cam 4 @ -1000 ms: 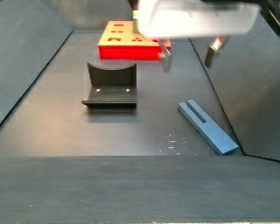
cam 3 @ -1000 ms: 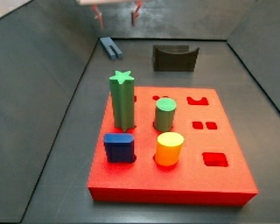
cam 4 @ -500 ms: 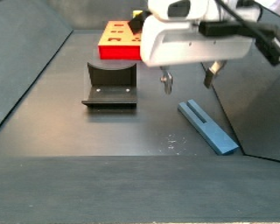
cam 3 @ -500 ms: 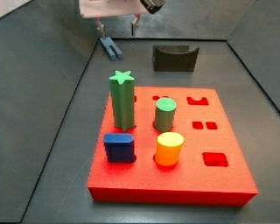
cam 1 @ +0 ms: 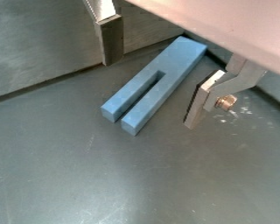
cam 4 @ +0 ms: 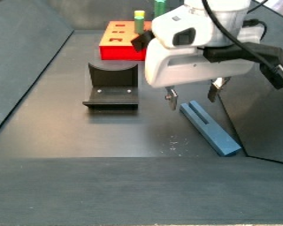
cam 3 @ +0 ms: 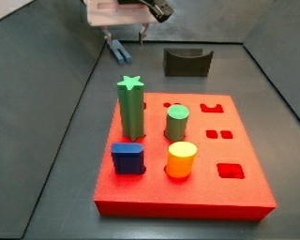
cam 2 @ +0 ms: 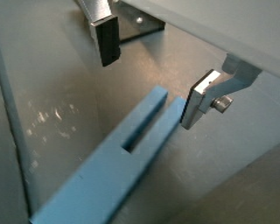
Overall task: Pick up the double-square object. Move up. Rotate the double-square object. Place the double-square object on the fixture. Regrasp the double-square object. Move to above the board. Insert the double-square object.
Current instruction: Pick up the double-square object.
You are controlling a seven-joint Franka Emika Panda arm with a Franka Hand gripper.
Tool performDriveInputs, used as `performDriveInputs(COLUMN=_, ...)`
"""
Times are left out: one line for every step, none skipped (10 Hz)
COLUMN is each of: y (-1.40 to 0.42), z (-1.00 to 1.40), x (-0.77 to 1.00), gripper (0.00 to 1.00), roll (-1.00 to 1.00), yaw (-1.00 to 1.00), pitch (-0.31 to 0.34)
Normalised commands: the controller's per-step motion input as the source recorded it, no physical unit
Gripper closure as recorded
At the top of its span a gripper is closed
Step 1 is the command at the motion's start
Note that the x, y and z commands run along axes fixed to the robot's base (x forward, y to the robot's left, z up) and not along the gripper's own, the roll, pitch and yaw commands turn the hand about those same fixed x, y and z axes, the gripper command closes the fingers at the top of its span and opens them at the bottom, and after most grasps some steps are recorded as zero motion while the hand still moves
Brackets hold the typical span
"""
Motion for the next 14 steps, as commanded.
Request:
performDriveInputs(y=-0.11, z=-0.53, x=-0.19, gripper=0.0, roll=0.07, yaw=0.26, pitch=-0.134)
performDriveInputs(y=0.0, z=-0.48, x=-0.17, gripper=0.0, roll=0.06, yaw=0.13, pitch=-0.121)
performDriveInputs(y=0.0, z=-0.36, x=-0.11, gripper=0.0, roll=0.04, yaw=0.06, pitch=-0.089)
performDriveInputs(y=0.0, z=-0.37, x=-0.11, gripper=0.0, roll=0.0, yaw=0.0, pitch=-0.124)
performDriveInputs(y=0.01, z=-0.32, x=-0.05, gripper=0.0, roll=0.0, yaw=0.0, pitch=-0.099)
performDriveInputs(y=0.0, z=-0.19, x=-0.02, gripper=0.0, roll=-0.01, yaw=0.0, pitch=-0.064)
performDriveInputs(y=0.0, z=-0.03, x=-0.03, gripper=0.0, roll=-0.07, yaw=0.0, pitch=-0.06)
performDriveInputs(y=0.0, z=0.0, x=0.0, gripper=0.0, roll=0.0, yaw=0.0, pitch=-0.043)
performDriveInputs(y=0.0, z=0.0, x=0.0, gripper=1.0, roll=0.0, yaw=0.0, pitch=0.0)
performDriveInputs(y=0.0, z=0.0, x=0.0, gripper=1.0, roll=0.0, yaw=0.0, pitch=0.0)
performDriveInputs(y=0.0, z=0.0, x=0.0, gripper=1.0, roll=0.0, yaw=0.0, pitch=0.0)
performDriveInputs(y=0.0, z=0.0, x=0.0, gripper=1.0, roll=0.0, yaw=0.0, pitch=0.0)
performDriveInputs(y=0.0, z=0.0, x=0.0, gripper=1.0, roll=0.0, yaw=0.0, pitch=0.0)
performDriveInputs(y=0.0, z=0.0, x=0.0, gripper=1.0, roll=0.0, yaw=0.0, pitch=0.0)
